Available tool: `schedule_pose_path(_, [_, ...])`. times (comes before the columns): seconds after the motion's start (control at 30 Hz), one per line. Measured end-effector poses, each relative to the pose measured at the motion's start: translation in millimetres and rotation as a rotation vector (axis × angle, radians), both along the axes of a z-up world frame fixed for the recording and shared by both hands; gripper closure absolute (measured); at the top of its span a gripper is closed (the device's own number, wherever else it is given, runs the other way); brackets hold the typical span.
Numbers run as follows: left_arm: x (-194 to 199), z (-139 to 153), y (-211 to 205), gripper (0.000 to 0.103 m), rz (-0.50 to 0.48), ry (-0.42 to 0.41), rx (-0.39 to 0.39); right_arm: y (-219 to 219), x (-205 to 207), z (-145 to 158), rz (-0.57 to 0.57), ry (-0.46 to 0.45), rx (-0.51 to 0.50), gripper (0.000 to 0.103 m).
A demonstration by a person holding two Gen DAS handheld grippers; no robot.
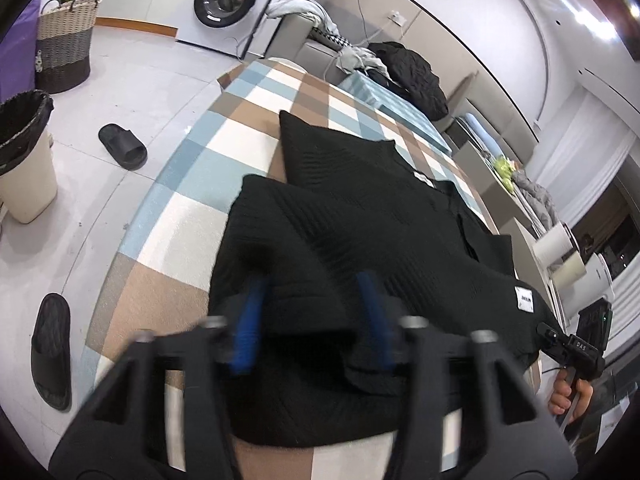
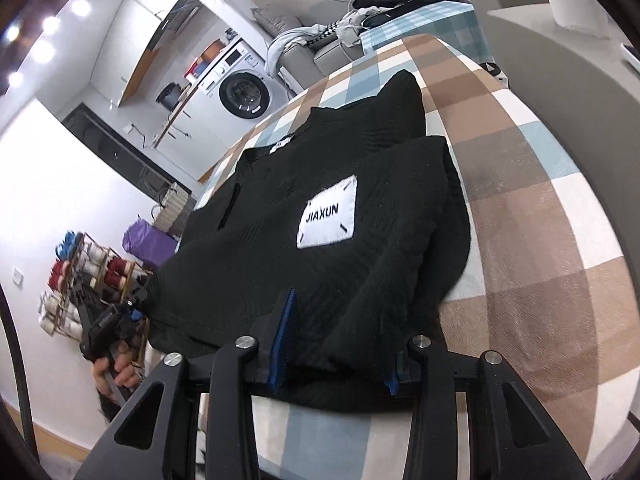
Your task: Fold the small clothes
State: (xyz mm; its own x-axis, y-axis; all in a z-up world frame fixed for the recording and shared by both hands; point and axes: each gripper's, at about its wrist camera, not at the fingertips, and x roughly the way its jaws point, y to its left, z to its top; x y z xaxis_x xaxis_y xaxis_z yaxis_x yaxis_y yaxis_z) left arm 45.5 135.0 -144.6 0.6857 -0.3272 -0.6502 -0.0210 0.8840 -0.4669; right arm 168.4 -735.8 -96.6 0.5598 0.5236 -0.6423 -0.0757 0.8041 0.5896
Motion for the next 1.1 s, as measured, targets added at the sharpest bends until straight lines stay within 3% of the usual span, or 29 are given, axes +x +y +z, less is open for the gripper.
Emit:
schedule_pose_path(0.03, [1,1,1,0.090,0.005,-0.005,0.007,2,1,1,-0.002,-0.007,-0.017,0.087])
schedule_pose_path(0.13, [2,5,2,0.093,0.018,-0.034,0.014,4,3,7,-0.007,-0.038,-0.037,0.097])
schedule_pose_path(0.37, [24,36,3,0.093,0.017,-0.115,0.018,-9,24,40,-0.032,-0.118,0.065,0.098])
schedule_pose_path(0.53, [66,66,9,0.093,0.029,-0.172,0.009,-14,72,60,-0.080,-0.123,0.080,0.098])
schedule_pose_path(0.63, [105,74,11,0.093,0.025,-0.161,-0.009,-20,112,60,-0.124,-0.095,0.096,0.098])
schedule_pose_path(0.67, [120,74,9,0.093,0.016,-0.151,-0.005,-23,127,57,-0.139,-0.078,0.096,0.096])
schedule_pose_path(0.7, [133,72,7,0.093,0.014,-0.135,0.004,-25,144,53,-0.145,-0.058,0.086,0.087])
schedule_pose_path(0.73, [146,71,7,0.092,0.008,-0.112,0.009,-25,159,48,-0.139,-0.040,0.073,0.069])
schedule_pose_path(0.8, [170,62,7,0.081,0.002,-0.043,0.008,-31,181,36,-0.152,0.004,0.066,0.048])
schedule_pose_path(0.87, [185,53,12,0.065,0.040,0.022,0.040,-37,189,29,-0.162,0.039,0.058,0.048])
schedule_pose_path(0.97, [186,44,25,0.038,0.098,0.013,0.058,-41,182,29,-0.130,0.011,0.028,0.046])
schedule_pose_path(1.1, [183,34,34,0.038,0.091,0.026,0.086,-32,172,29,-0.100,-0.021,-0.171,0.043])
